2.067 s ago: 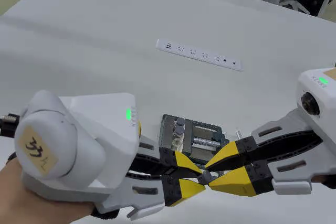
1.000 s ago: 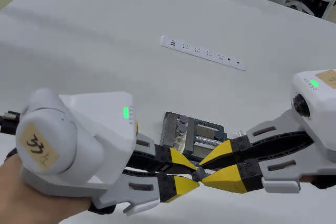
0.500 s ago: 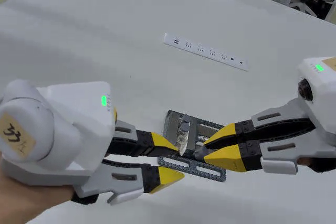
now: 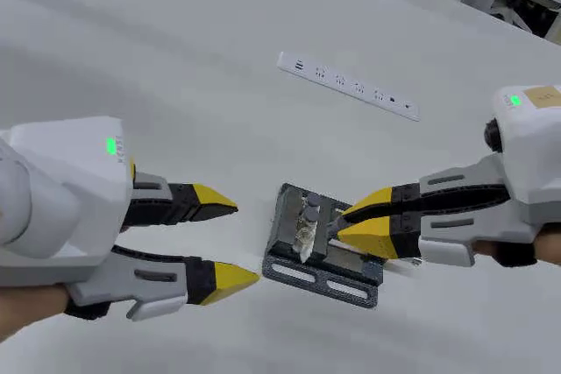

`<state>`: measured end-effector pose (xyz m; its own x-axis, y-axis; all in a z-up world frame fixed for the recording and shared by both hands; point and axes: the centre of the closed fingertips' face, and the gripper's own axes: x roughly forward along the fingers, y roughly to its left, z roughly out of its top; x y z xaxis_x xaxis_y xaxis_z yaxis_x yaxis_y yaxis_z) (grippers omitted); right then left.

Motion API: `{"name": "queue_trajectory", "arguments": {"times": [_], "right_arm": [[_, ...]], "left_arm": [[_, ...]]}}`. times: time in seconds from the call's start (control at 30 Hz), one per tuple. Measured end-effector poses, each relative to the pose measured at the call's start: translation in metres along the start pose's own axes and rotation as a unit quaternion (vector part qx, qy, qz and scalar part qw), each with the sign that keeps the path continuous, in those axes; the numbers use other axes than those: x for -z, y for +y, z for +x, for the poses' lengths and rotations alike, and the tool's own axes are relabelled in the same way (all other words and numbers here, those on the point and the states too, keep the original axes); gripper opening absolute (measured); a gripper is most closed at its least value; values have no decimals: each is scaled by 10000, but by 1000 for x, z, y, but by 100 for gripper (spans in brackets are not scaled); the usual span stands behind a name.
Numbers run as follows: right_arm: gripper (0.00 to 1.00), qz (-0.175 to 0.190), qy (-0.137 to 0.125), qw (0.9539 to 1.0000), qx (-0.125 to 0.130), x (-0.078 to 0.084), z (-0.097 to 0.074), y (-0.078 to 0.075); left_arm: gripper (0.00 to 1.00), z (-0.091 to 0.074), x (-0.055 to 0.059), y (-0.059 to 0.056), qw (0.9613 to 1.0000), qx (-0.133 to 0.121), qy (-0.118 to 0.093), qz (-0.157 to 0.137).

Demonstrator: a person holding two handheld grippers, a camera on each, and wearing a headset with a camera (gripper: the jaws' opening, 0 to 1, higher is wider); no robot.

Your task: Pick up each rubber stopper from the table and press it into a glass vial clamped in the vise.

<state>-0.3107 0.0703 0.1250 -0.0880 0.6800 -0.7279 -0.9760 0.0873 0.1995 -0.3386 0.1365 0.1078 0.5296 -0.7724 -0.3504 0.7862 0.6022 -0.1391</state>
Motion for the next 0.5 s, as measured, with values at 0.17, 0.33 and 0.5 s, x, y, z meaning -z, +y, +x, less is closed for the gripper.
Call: {"name": "queue_trajectory", "arguments": {"times": [0.17, 0.33, 0.5], "right_arm": [[5, 13, 293, 9995, 125, 5, 11, -15], [5, -70, 643, 9975, 287, 12, 21, -31], [5, -176, 970, 9944, 386, 20, 30, -41]], "left_arm": [[46, -1, -2, 7, 9997, -65, -218, 120], [58, 1, 2, 12, 9995, -85, -282, 139], [67, 5, 8, 16, 9994, -53, -325, 87]]}}
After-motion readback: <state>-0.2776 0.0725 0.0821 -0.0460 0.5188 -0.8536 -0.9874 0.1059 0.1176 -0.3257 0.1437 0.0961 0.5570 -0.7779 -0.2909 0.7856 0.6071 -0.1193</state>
